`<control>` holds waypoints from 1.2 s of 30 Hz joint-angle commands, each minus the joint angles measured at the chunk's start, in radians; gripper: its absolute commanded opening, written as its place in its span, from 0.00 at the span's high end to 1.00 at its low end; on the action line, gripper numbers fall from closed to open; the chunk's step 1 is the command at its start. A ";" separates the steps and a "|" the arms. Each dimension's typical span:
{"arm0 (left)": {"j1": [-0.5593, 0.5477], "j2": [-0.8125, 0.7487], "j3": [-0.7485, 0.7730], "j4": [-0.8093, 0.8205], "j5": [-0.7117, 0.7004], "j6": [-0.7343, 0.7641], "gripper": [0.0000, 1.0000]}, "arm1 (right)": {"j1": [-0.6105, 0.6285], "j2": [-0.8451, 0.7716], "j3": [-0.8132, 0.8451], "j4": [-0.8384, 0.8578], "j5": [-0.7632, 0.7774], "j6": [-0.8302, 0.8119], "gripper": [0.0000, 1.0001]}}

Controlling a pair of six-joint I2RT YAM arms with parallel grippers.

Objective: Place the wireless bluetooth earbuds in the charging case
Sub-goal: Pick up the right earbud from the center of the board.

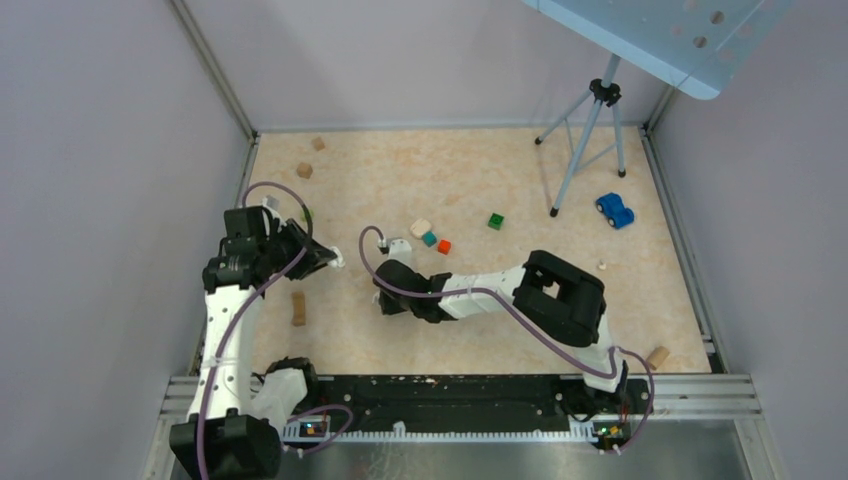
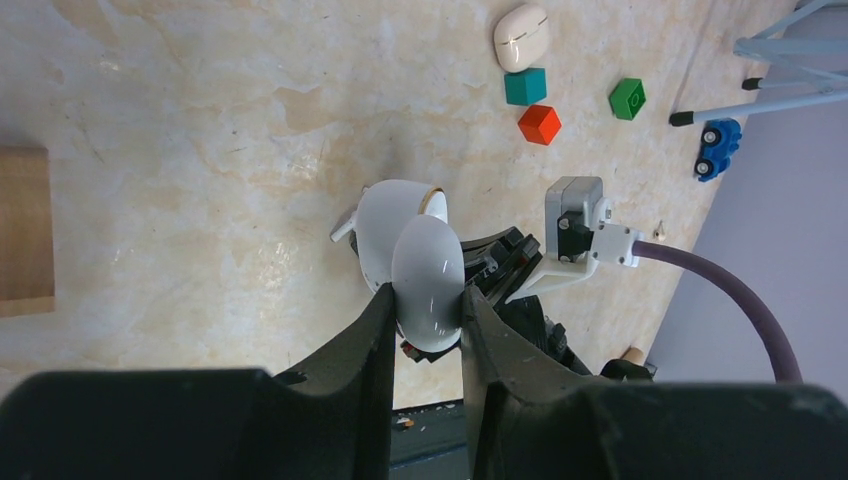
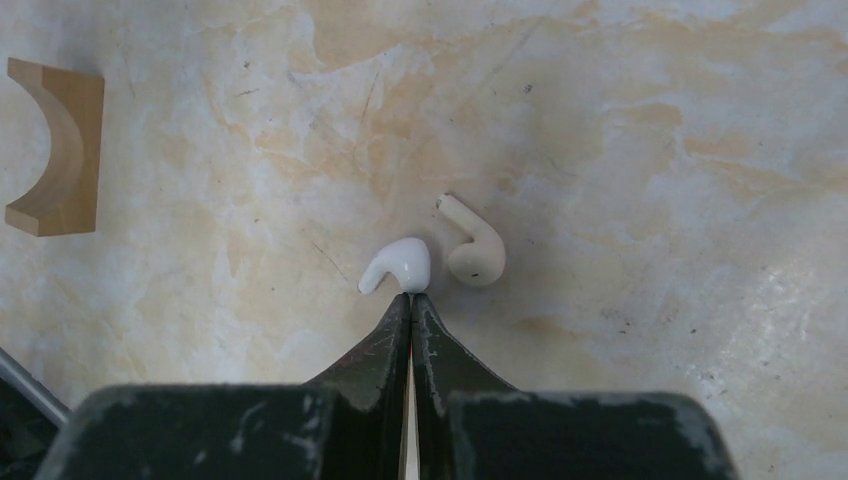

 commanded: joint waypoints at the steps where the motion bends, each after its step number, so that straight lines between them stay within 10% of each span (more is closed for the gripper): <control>1: 0.006 -0.008 -0.023 0.051 0.052 0.016 0.94 | 0.004 -0.087 -0.044 -0.011 0.035 -0.012 1.00; 8: 0.005 -0.008 -0.028 0.049 0.062 0.021 0.94 | -0.010 -0.168 -0.134 0.005 0.059 -0.002 0.99; 15: 0.006 -0.014 -0.027 0.048 0.057 0.019 0.94 | -0.011 -0.179 -0.133 0.002 0.062 0.017 0.76; 36: 0.005 -0.009 -0.009 0.034 0.035 0.032 0.94 | -0.020 0.019 0.054 0.005 -0.004 0.026 0.68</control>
